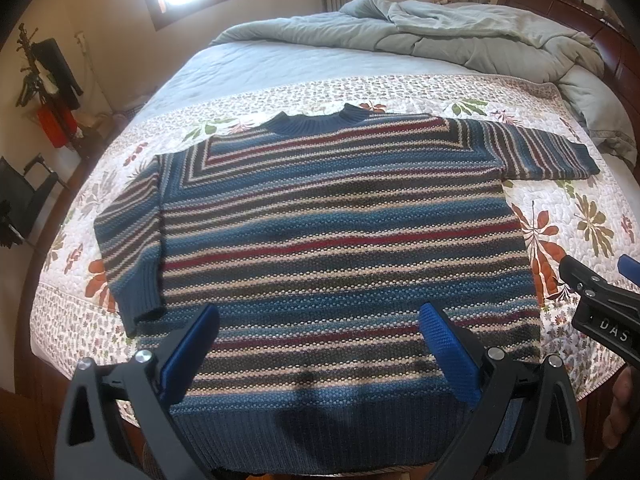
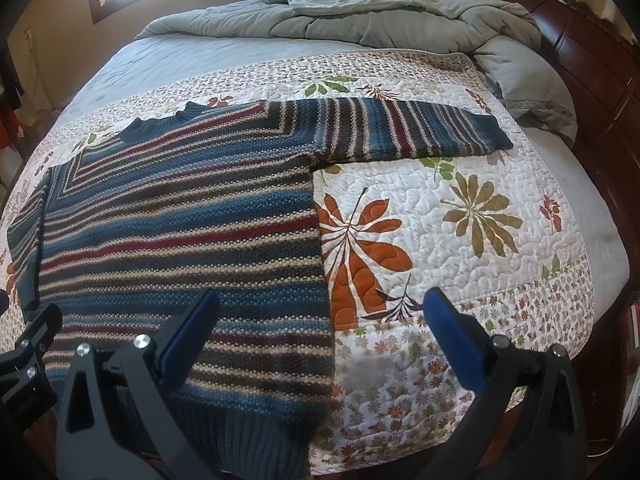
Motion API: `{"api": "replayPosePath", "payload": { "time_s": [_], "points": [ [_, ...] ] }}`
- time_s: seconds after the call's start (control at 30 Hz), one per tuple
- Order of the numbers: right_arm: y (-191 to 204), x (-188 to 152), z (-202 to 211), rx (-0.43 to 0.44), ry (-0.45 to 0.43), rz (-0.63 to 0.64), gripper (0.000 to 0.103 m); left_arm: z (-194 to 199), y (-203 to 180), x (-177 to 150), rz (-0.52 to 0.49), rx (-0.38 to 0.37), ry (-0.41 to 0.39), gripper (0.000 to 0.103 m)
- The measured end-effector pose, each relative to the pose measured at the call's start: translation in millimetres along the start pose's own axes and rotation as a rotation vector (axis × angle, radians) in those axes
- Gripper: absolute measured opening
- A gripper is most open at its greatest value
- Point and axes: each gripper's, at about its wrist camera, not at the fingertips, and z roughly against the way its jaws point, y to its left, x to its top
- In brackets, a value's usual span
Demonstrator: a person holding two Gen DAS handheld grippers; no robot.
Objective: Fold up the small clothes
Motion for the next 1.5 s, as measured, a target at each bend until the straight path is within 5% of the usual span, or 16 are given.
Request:
{"api": "replayPosePath", "payload": {
  "time_s": [0.97,1.17,1.5],
  "points": [
    [-5.6,4.4,-6.7,0.003,0.006,0.008,0.101,-6.8,-0.2,3.0,-0.007,-0.001,0.007,0.100],
    [-66.4,53.6,-32.3,-0.041,0.009,-0.040,0.101,-19.3,-12.0,30.6,-0.049,0.006,-0.011,0.100],
    [-209.3,157.1,-152.4,-0.181,0.145,-0.231,0.101,-62.8,-60.8,106.2,-0.067,-0.017,-0.026,0.100]
  ]
}}
